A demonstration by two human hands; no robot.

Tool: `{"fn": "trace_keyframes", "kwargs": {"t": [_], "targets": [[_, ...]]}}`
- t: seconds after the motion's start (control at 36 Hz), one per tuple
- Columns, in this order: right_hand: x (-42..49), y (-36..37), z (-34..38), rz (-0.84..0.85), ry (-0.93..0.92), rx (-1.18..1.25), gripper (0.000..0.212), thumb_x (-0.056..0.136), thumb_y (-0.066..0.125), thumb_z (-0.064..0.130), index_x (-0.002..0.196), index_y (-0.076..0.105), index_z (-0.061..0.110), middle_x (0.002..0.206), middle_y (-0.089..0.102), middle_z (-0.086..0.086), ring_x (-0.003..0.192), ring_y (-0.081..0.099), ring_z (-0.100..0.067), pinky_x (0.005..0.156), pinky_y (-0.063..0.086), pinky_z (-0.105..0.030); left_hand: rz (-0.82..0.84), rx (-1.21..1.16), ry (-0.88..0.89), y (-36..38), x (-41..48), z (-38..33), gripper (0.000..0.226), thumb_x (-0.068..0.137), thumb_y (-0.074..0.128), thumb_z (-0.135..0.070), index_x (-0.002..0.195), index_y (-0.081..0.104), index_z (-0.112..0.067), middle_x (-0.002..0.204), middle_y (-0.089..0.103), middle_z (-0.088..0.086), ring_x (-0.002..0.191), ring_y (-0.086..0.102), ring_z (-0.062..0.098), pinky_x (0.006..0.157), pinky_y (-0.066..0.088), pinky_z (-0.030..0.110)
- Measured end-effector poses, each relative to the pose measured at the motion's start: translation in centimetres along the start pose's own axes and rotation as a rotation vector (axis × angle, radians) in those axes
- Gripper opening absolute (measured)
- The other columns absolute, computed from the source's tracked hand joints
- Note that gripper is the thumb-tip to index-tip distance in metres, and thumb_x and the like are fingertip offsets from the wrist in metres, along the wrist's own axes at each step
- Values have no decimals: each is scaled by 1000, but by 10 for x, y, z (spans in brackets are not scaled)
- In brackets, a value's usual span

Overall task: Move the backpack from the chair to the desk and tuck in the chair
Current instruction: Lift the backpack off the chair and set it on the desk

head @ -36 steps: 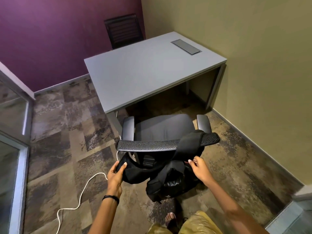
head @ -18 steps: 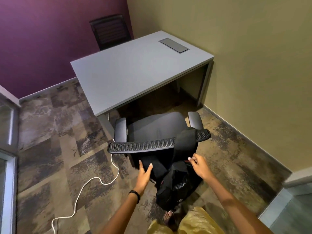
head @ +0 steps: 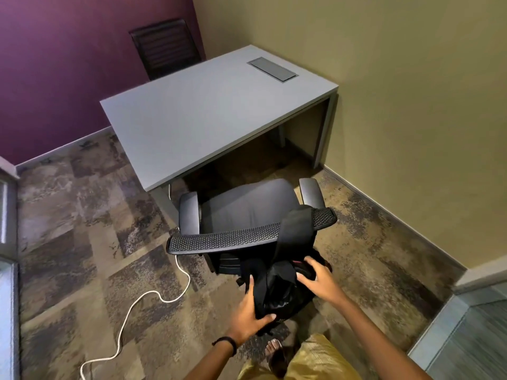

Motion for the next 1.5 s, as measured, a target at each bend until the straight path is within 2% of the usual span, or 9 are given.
{"fn": "trace_keyframes", "kwargs": {"t": [0.17,0.31,0.53,0.75,0.89,1.06,1.19,1.39,1.5], "targets": [[9,4,-6,22,-62,-235,61,88,62,22,140,35,6,144,43,-12,135,38,-24,110,31,-32,-132,150,-24,-11,6,-2,98,87,61,-16,145,-17,-30,126,60,11,112,60,25,98,47,39],[14,1,0,-59,-92,-356,41,91,55,18,130,46,13,128,59,-10,118,55,-27,95,47,-38,-173,255,-23,-16,6,0,86,91,50,-8,144,-13,-31,109,68,11,94,66,23,87,53,39],[9,-17,-5,-176,-32,-425,40,92,50,11,131,48,13,126,61,-9,116,58,-25,93,46,-34,-227,352,102,-26,1,-22,62,96,41,-14,146,10,-35,113,67,10,100,63,25,86,51,41],[3,-67,-16,-293,4,-337,29,88,48,5,112,62,13,106,70,-14,101,63,-32,76,48,-38,-267,412,252,-28,11,-80,46,96,42,-24,140,34,-36,120,67,5,110,60,25,90,45,35],[-2,-89,-32,-341,56,-261,27,88,49,4,109,64,12,106,71,-16,100,64,-35,76,48,-39,-253,457,322,-20,25,-108,41,96,43,-25,136,43,-32,118,68,4,109,61,24,90,46,35],[-7,-114,-51,-310,69,-236,30,89,46,5,111,64,14,109,70,-14,103,63,-33,80,47,-38,-191,519,356,-2,41,-127,38,96,41,-31,134,44,-33,114,70,2,105,63,23,87,49,36],[-12,-136,-70,-304,115,-241,22,88,48,8,99,66,10,98,72,-14,94,65,-33,69,42,-35,-129,492,381,20,57,-148,38,96,42,-29,134,45,-30,115,69,2,106,63,20,91,48,34],[-13,-175,-99,-353,155,-163,26,88,49,3,100,69,12,97,73,-10,92,65,-26,56,31,-16,-39,496,403,54,88,-185,38,97,41,-32,135,44,-33,113,70,1,104,64,19,92,48,36],[-2,-201,-118,-334,188,-139,27,90,48,5,105,69,14,97,73,-6,88,66,-22,56,38,-10,-52,535,401,69,111,-209,38,96,42,-34,134,45,-35,116,69,0,106,63,20,91,48,34]]}}
Point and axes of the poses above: each hand's wrist, its own x-axis towards the middle knuckle, its own y-axis out of the palm, z = x × y, the point moved 7 cm from there along x, towards the middle knuckle
